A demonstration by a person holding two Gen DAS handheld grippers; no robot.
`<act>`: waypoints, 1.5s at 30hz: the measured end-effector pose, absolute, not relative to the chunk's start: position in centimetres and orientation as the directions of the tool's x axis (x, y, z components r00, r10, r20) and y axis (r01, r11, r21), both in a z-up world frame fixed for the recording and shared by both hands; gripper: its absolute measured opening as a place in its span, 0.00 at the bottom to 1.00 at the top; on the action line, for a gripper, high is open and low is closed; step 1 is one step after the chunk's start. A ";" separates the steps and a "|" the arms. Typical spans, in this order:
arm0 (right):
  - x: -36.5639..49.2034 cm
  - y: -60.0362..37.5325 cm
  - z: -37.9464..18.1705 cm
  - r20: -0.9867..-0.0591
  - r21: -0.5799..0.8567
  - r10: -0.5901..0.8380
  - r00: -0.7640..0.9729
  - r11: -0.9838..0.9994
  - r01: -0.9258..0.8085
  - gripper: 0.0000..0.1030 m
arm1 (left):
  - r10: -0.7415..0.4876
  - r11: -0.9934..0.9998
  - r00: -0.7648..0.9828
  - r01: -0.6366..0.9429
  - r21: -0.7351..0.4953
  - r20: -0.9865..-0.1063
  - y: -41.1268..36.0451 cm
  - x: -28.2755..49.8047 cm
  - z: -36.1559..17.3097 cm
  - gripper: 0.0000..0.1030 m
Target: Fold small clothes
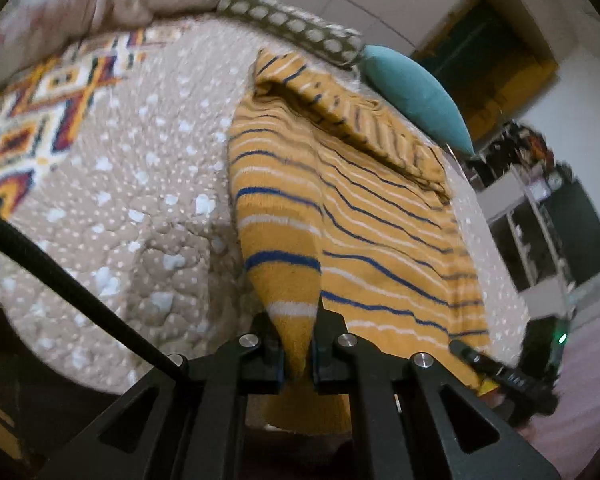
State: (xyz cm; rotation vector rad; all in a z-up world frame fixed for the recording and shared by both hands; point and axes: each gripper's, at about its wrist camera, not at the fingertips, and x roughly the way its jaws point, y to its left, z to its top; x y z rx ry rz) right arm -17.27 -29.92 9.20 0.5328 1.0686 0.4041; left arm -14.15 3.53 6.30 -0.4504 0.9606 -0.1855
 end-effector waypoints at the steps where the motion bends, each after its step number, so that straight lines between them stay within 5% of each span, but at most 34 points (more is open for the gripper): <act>1: -17.8 -29.6 9.9 -0.718 0.575 0.551 0.426 0.814 -0.084 0.08 | -0.337 0.901 0.572 -0.034 -0.432 -0.748 3.4 -15.0 6.6 0.07; 14: -22.8 -28.9 12.0 -0.726 0.559 0.602 0.331 0.798 -0.225 0.08 | -0.332 0.907 0.535 -0.046 -0.419 -0.777 5.3 -19.9 5.0 0.08; 27: -8.4 -27.9 20.2 -0.629 0.476 0.535 0.565 0.839 -0.264 0.08 | -0.261 0.931 0.655 -0.023 -0.364 -0.709 5.0 -2.1 12.8 0.08; 45: 6.8 -26.5 15.9 -0.783 0.349 0.354 0.511 0.931 -0.112 0.12 | -0.231 0.925 0.496 -0.155 -0.347 -0.837 3.9 12.2 7.5 0.12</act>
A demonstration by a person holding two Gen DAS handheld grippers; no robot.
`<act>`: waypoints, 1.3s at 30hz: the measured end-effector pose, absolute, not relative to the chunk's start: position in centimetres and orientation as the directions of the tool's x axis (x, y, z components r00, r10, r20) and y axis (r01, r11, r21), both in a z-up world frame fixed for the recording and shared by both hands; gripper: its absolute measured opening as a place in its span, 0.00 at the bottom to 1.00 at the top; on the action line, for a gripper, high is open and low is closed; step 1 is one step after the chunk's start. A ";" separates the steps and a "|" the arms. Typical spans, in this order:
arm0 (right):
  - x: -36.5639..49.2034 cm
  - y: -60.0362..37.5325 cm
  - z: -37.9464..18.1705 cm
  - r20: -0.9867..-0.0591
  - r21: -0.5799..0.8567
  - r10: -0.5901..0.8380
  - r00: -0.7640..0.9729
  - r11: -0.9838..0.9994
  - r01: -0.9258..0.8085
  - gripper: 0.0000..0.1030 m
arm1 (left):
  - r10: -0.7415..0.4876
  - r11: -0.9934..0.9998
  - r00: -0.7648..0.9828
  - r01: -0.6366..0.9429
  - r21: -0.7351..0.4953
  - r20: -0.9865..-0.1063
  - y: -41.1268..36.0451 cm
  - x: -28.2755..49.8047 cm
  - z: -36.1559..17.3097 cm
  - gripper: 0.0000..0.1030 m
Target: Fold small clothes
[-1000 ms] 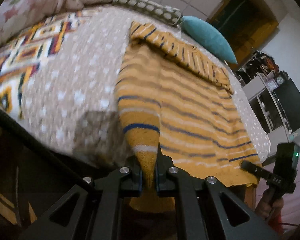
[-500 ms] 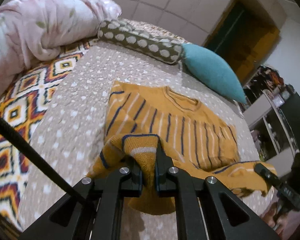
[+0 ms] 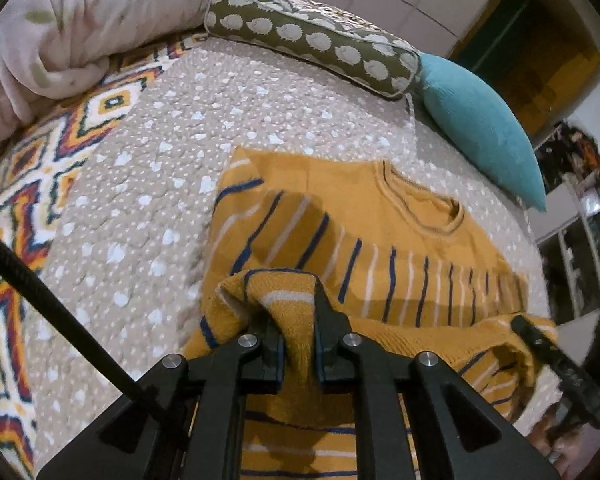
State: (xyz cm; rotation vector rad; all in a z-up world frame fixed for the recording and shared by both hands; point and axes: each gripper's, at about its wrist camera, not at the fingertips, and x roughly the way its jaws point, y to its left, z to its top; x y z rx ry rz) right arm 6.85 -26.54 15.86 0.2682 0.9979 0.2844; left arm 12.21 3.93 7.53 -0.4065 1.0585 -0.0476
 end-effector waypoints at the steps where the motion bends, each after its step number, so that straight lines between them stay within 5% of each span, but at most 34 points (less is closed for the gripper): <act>1: 7.8 -26.8 15.4 -0.787 0.356 0.352 0.507 0.930 -0.093 0.13 | -0.257 0.910 0.498 -0.164 -0.381 -0.828 4.3 12.8 7.5 0.12; 6: 11.3 -29.2 13.0 -0.773 0.482 0.408 0.487 0.876 0.031 0.36 | -0.388 0.809 0.517 -0.206 -0.551 -0.763 6.6 14.4 6.9 0.37; 10: 13.0 -31.0 11.9 -0.739 0.572 0.458 0.494 0.814 0.102 0.41 | -0.346 0.810 0.572 -0.218 -0.545 -0.743 8.1 14.7 7.7 0.58; 23: 14.2 -33.4 13.3 -0.677 0.663 0.499 0.541 0.732 0.155 0.49 | -0.254 0.858 0.560 -0.245 -0.450 -0.789 10.8 10.4 8.2 0.58; 30: 12.4 -35.8 16.7 -0.677 0.615 0.395 0.621 0.767 0.182 0.68 | -0.176 0.907 0.551 -0.232 -0.352 -0.816 9.7 5.8 7.8 0.60; 36: 9.6 -36.5 18.0 -0.707 0.544 0.352 0.614 0.825 0.152 0.68 | -0.096 0.954 0.532 -0.192 -0.230 -0.841 7.4 2.8 5.8 0.61; 39: 6.5 -34.0 17.1 -0.735 0.472 0.366 0.572 0.880 0.044 0.59 | -0.059 0.968 0.528 -0.177 -0.178 -0.847 6.5 1.5 4.8 0.61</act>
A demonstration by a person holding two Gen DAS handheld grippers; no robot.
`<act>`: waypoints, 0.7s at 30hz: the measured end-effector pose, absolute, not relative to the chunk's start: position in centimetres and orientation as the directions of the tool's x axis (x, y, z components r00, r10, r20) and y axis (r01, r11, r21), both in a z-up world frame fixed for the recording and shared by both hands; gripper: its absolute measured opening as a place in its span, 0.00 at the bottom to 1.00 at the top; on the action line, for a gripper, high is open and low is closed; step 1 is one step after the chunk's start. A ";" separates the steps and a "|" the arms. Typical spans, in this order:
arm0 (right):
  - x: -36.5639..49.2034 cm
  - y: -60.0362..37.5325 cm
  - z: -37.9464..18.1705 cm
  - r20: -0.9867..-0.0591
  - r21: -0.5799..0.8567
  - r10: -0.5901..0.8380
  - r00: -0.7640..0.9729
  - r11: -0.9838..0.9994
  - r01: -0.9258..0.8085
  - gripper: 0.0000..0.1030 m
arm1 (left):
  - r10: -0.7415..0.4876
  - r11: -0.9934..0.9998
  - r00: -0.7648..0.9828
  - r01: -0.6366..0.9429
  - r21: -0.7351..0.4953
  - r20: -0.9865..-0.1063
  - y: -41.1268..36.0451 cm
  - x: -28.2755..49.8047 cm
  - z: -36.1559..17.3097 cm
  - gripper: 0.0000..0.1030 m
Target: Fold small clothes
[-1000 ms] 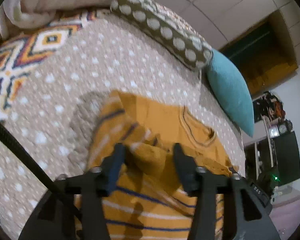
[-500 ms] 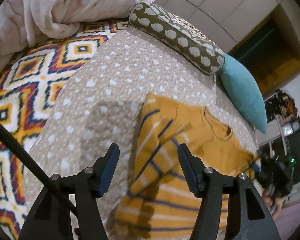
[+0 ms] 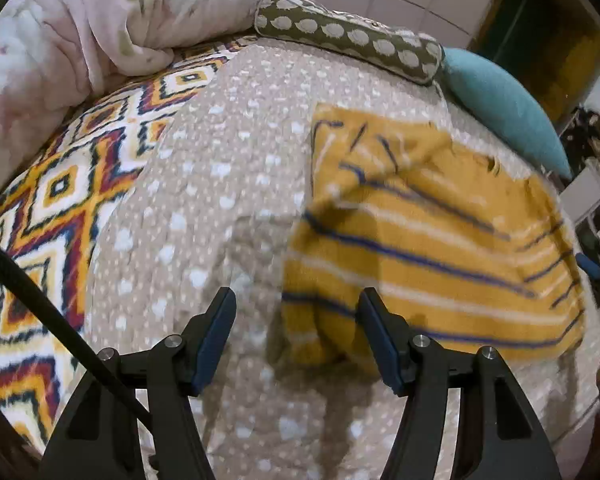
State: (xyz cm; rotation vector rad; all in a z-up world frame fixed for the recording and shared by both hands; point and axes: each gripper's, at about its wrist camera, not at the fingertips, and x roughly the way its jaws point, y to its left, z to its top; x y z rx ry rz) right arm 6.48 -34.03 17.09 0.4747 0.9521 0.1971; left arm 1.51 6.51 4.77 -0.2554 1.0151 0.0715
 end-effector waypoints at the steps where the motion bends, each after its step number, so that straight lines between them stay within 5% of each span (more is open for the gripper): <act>1: 5.7 -33.4 16.5 -0.747 0.453 0.366 0.555 0.891 0.022 0.54 | -0.053 0.970 0.529 -0.173 -0.169 -0.847 6.4 1.1 4.5 0.61; 5: 2.3 -33.2 13.3 -0.823 0.302 0.254 0.508 0.953 0.013 0.26 | -0.032 0.975 0.531 -0.168 -0.143 -0.847 6.5 -0.5 4.0 0.62; 6: 1.8 -34.3 12.7 -0.825 0.312 0.249 0.508 0.949 0.041 0.07 | -0.024 0.976 0.529 -0.171 -0.134 -0.848 6.5 -0.8 3.9 0.62; 7: 1.2 -36.3 12.2 -0.807 0.371 0.274 0.523 0.925 0.087 0.06 | -0.013 0.977 0.527 -0.174 -0.123 -0.850 6.7 -1.1 3.8 0.62; 8: 0.9 -37.7 12.1 -0.794 0.412 0.287 0.536 0.902 0.126 0.06 | 0.002 0.978 0.523 -0.179 -0.107 -0.853 6.8 -1.4 3.7 0.62; 10: 0.1 -40.7 12.0 -0.797 0.433 0.246 0.551 0.869 0.239 0.33 | 0.017 0.979 0.514 -0.184 -0.091 -0.858 7.0 -2.1 3.6 0.62; 14: -1.5 -41.9 14.0 -0.787 0.397 0.178 0.591 0.879 0.264 0.33 | 0.010 0.977 0.521 -0.188 -0.103 -0.854 7.0 -4.0 4.1 0.62; 21: -2.3 -35.3 17.0 -0.728 0.351 0.256 0.636 0.936 0.026 0.33 | 0.011 0.979 0.554 -0.177 -0.105 -0.833 5.1 -6.2 6.2 0.63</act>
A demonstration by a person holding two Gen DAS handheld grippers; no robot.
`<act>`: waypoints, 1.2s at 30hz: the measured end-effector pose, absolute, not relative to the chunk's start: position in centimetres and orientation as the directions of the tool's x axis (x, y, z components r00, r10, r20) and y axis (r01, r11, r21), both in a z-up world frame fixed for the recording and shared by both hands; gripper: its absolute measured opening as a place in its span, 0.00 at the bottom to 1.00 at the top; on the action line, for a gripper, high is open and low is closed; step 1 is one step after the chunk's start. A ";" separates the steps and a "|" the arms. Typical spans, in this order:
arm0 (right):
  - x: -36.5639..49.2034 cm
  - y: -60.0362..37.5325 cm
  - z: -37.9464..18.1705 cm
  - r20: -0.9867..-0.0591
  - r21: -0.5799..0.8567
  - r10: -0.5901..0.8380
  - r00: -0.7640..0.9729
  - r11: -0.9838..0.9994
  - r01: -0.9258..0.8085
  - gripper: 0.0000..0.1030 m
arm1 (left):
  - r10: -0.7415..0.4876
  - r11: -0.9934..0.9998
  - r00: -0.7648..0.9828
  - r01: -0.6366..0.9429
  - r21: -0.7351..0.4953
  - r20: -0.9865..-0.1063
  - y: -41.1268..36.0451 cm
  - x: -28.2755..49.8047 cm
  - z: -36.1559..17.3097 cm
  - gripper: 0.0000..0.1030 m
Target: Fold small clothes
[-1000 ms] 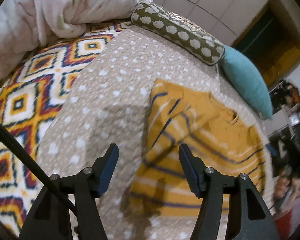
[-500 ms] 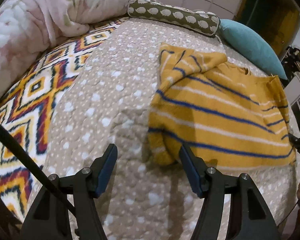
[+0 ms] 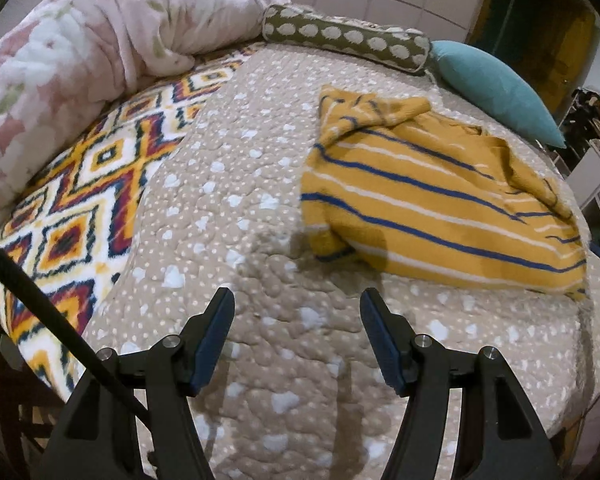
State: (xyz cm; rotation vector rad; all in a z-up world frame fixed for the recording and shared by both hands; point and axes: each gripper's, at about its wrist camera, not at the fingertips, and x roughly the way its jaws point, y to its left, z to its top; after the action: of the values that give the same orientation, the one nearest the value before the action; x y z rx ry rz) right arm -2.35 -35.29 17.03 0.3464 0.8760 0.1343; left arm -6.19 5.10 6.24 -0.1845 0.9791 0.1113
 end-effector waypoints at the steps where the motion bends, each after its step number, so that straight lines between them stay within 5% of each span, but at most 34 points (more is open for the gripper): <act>1: -2.1 -33.8 16.8 -0.734 0.332 0.267 0.624 0.943 -0.013 0.33 | 0.016 0.980 0.561 -0.174 -0.099 -0.828 4.9 -6.1 6.6 0.65; 11: 5.4 -27.3 13.5 -0.817 0.254 0.261 0.514 0.963 -0.085 0.33 | 0.002 0.963 0.635 -0.208 -0.169 -0.772 5.0 -1.6 7.1 0.68; 20: 13.1 -33.8 14.1 -0.826 0.265 0.059 0.561 0.918 0.294 0.32 | 0.060 0.952 0.680 -0.259 -0.164 -0.731 9.0 2.1 8.1 0.68; 26: 11.3 -25.7 17.0 -0.807 0.240 0.145 0.573 0.966 0.094 0.32 | 0.164 0.922 0.696 -0.360 -0.143 -0.699 13.7 1.1 7.3 0.70; 30: 9.6 -15.6 14.8 -0.836 0.232 0.266 0.479 0.964 -0.131 0.32 | 0.114 0.917 0.700 -0.346 -0.196 -0.705 16.1 0.5 6.5 0.70; 36: 11.7 -4.7 11.0 -0.881 0.039 0.187 0.434 0.944 -0.329 0.32 | 0.069 0.872 0.699 -0.389 -0.298 -0.712 19.4 -0.1 5.4 0.70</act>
State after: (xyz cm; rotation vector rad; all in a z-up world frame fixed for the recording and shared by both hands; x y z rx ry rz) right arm 11.67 -4.68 11.00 -0.1462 1.0754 0.3226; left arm -0.07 19.36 5.45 -0.4528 0.7590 0.2646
